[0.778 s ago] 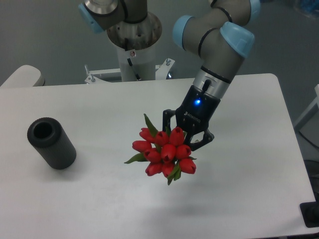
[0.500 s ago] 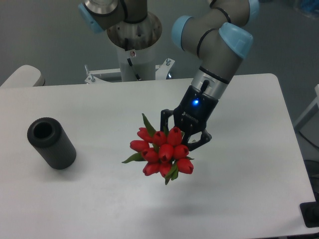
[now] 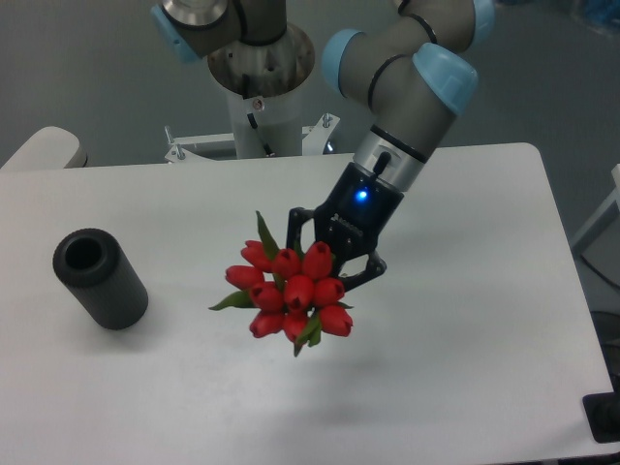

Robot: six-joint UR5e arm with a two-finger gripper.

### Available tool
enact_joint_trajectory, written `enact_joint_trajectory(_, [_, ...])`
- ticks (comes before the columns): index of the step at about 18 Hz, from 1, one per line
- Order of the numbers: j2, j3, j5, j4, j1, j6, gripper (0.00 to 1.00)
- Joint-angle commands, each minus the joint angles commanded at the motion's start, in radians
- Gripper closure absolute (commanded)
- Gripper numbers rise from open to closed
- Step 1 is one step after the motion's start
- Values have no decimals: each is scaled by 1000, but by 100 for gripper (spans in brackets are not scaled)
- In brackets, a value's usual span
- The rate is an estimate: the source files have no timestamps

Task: Insert the flowers into the vase
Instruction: 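Carry the red tulip bunch in the gripper toward the black vase, then raise the tulips and lower their stems into the vase opening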

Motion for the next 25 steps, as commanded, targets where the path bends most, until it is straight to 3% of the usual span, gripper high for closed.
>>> enact_joint_trajectory(11, [57, -9, -12, 5, -147, -152, 69])
enact_joint_trajectory(12, [55, -9, -35, 11, -156, -141, 69])
enact_joint_trajectory(15, [45, -24, -259, 55, -161, -141, 69])
enact_joint_trajectory(18, [58, -75, -299, 80, -172, -109, 69])
enact_joint_trajectory(25, [80, -80, -457, 89, -227, -58, 69])
